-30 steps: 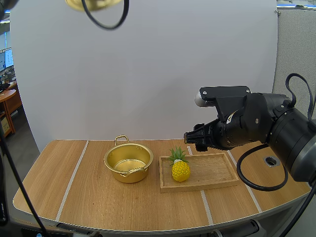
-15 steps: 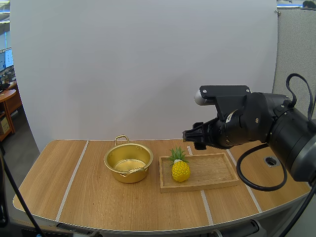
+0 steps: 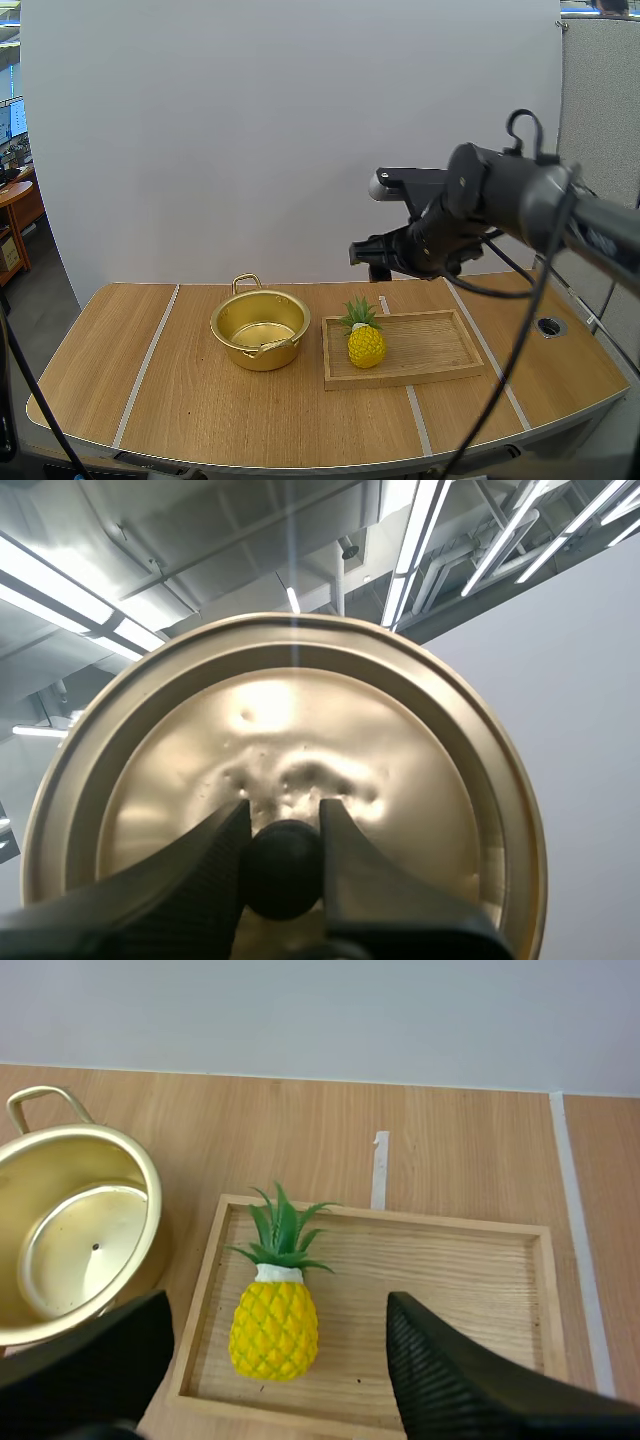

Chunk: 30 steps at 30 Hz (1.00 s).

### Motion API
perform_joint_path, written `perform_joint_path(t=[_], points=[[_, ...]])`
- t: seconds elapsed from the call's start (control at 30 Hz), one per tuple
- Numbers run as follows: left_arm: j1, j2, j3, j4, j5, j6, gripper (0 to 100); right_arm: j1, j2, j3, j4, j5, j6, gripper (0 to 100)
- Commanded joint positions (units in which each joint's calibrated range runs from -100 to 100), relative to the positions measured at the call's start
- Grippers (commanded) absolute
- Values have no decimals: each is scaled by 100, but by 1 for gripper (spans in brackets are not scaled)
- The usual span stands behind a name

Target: Open the pot, put the pineapple inside, and close it

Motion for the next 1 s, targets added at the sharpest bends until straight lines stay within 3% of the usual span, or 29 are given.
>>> perform_joint_path(t=[0.0, 0.3, 0.97], points=[[-15, -16, -29, 5, -189, -36, 0, -11, 306, -108, 44, -48, -101, 100], [-15, -16, -29, 5, -189, -36, 0, 316, 850, -108, -63, -48, -43, 100], [-15, -16, -29, 5, -189, -36, 0, 332, 1888, -108, -247, -175, 105, 100]])
